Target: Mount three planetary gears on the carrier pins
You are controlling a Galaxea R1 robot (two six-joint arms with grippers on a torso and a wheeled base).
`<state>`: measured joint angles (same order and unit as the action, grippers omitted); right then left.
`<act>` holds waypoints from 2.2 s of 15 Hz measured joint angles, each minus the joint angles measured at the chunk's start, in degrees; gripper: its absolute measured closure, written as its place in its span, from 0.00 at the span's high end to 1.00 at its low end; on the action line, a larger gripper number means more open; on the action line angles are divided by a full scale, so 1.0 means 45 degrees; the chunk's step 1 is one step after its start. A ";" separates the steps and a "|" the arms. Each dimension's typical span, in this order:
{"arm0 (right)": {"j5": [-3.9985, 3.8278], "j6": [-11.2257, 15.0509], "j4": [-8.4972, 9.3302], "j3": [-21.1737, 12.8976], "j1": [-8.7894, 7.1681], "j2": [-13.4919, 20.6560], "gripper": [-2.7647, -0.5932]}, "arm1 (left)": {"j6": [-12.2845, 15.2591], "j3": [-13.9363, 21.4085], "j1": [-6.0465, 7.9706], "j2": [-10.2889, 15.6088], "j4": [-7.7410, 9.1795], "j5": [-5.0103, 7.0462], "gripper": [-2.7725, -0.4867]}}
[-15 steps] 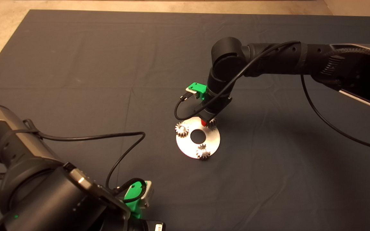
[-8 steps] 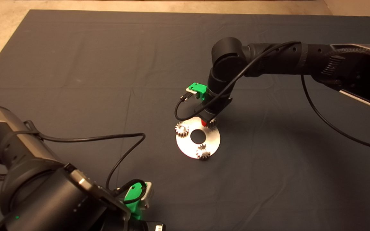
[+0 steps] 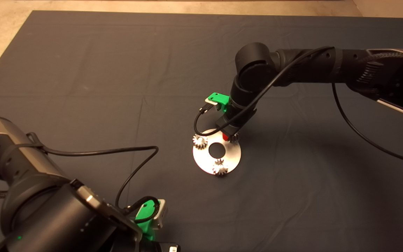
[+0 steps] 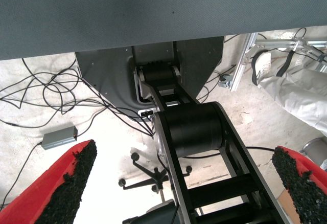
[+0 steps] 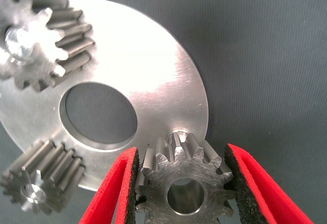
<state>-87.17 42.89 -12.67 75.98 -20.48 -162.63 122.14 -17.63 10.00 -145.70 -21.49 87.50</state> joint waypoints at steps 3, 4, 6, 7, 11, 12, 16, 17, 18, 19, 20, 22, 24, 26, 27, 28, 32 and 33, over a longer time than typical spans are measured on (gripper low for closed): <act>0.0019 0.0000 -0.0003 -0.0200 0.0000 0.0129 0.21 | 0.0000 0.0000 0.0000 0.0000 -0.0005 0.0000 0.87; 0.0020 0.0000 -0.0008 -0.0222 0.0000 0.0137 0.21 | 0.0000 0.0000 0.0000 -0.0001 -0.0005 0.0000 0.87; 0.0023 0.0000 -0.0095 -0.0279 0.0000 0.0167 0.21 | 0.0000 0.0000 0.0000 0.0000 -0.0005 0.0003 0.87; 0.0020 -0.0005 -0.0142 -0.0282 0.0003 0.0167 0.21 | 0.0000 0.0000 0.0000 0.0000 -0.0005 0.0000 0.87; 0.0015 -0.0005 -0.0580 -0.0534 0.0060 0.0251 0.21 | 0.0000 0.0000 0.0000 0.0000 -0.0002 0.0003 0.87; 0.0009 -0.0005 -0.0803 -0.0706 0.0102 0.0299 0.21 | 0.0000 0.0000 0.0000 -0.0005 -0.0001 0.0003 0.87; -0.0001 -0.0007 -0.1382 -0.1059 0.0363 0.0337 0.21 | -0.0001 0.0000 -0.0005 -0.0004 -0.0004 -0.0005 0.87; -0.0015 -0.0008 -0.1460 -0.1103 0.0387 0.0343 0.21 | -0.0001 0.0000 -0.0018 -0.0003 -0.0005 0.0000 0.87; -0.0015 -0.0008 -0.1520 -0.1138 0.0398 0.0343 0.21 | 0.0000 0.0000 -0.0073 0.0000 -0.0006 -0.0005 0.87; -0.0020 -0.0006 -0.1533 -0.1146 0.0401 0.0343 0.21 | -0.0003 0.0000 -0.0111 -0.0004 -0.0007 0.0000 0.87; -0.0020 -0.0007 -0.1571 -0.1162 0.0417 0.0343 0.21 | 0.0000 0.0000 -0.0146 -0.0005 -0.0008 0.0000 0.87; -0.0026 -0.0008 -0.1617 -0.1181 0.0423 0.0343 0.21 | -0.0003 0.0000 -0.0146 -0.0005 -0.0008 0.0000 0.87; -0.0026 -0.0008 -0.1617 -0.1181 0.0423 0.0343 0.21 | -0.0003 0.0000 -0.0152 -0.0005 -0.0008 0.0000 0.87; -0.0026 -0.0008 -0.1636 -0.1176 0.0423 0.0343 0.21 | -0.0003 0.0000 -0.0214 -0.0005 -0.0008 0.0000 0.87; -0.0026 -0.0008 -0.1688 -0.1176 0.0423 0.0346 0.21 | -0.0057 0.0000 -0.0209 -0.0001 -0.0014 0.0000 0.87; -0.0015 -0.0008 -0.1742 -0.1187 0.0423 0.0403 0.21 | -0.0122 -0.0003 -0.0209 -0.0005 -0.0014 0.0000 0.87; 0.0483 0.0011 -0.1913 -0.1579 0.0461 0.0876 0.21 | -0.0295 -0.0068 -0.0209 0.0000 -0.0024 0.0003 0.87; 0.0543 0.0016 -0.1923 -0.1643 0.0461 0.0983 0.21 | -0.0306 -0.0070 -0.0212 -0.0005 -0.0030 0.0000 0.87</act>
<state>-84.72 42.96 -21.32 68.59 -18.41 -158.21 120.76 -17.94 9.04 -145.73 -21.63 87.50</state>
